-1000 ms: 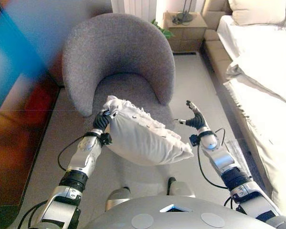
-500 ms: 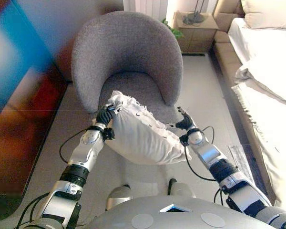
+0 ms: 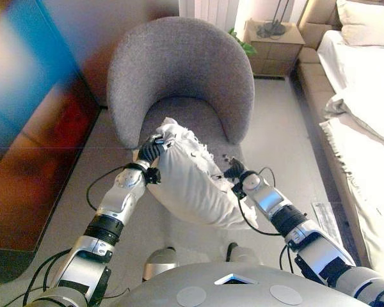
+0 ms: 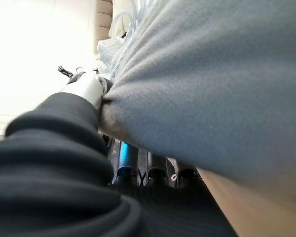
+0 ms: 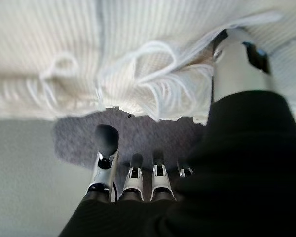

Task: Pick up the cushion and take it to the sofa

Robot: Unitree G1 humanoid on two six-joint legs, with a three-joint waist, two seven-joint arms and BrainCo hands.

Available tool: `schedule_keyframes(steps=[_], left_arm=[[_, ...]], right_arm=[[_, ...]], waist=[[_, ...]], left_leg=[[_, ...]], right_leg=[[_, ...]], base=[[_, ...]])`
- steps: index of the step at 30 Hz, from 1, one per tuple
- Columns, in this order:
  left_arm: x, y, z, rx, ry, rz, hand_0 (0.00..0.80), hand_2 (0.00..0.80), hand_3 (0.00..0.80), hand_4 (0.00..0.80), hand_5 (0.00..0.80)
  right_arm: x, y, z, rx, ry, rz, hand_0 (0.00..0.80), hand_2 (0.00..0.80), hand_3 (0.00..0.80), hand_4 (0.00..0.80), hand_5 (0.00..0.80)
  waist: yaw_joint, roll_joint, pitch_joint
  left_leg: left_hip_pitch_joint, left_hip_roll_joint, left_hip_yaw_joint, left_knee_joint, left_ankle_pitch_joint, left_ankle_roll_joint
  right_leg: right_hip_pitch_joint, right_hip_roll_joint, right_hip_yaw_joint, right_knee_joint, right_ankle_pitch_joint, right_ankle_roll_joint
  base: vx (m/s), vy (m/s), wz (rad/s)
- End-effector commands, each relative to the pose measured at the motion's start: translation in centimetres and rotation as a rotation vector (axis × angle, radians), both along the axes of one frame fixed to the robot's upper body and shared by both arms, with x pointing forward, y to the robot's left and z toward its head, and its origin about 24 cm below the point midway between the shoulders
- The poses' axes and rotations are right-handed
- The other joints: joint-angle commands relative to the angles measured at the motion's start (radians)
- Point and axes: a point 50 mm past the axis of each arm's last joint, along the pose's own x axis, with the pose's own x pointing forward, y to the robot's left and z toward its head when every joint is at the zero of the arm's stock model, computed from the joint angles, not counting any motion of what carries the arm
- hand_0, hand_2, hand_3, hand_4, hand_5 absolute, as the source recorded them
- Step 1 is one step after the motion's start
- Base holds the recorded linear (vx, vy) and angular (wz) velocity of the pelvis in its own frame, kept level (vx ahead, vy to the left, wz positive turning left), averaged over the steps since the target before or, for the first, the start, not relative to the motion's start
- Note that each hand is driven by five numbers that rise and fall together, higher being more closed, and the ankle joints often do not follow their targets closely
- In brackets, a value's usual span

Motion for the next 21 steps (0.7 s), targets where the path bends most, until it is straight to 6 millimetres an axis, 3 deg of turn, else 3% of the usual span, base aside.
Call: schedule_keyframes(steps=[1,8,21], left_arm=[[3.8,-4.1,8.6,-0.114,-0.361,-0.135,0.800,0.800,0.800,0.800,0.800],[4.1,-4.6,9.1,-0.126,-0.368,-0.133,0.800,0.800,0.800,0.800,0.800],[3.8,-4.2,8.8,-0.096,-0.358,-0.122,0.800,0.800,0.800,0.800,0.800]], right_arm=[[0.6,1.5,0.5,-0.054,-0.025,0.069,0.000,0.000,0.000,0.000,0.000],[0.1,0.2,-1.2,-0.155,0.032,0.031,0.000,0.000,0.000,0.000,0.000],[-1.0,1.0,-1.4,0.070,0.079,-0.053,0.000,0.000,0.000,0.000,0.000]], waist=[[0.017,0.033,-0.025],[0.019,0.041,-0.018],[0.012,0.039,-0.009]], left_leg=[[0.016,-0.084,0.023,-0.055,0.015,0.077],[0.017,-0.082,0.024,-0.055,0.015,0.078],[0.025,-0.084,0.021,-0.056,0.017,0.077]], right_leg=[[0.011,0.016,0.021,0.158,0.012,0.016],[0.015,0.016,0.019,0.154,0.003,0.013],[0.016,0.019,0.014,0.160,0.004,0.013]], base=[[0.000,0.000,0.00],[0.000,0.000,0.00],[0.000,0.000,0.00]])
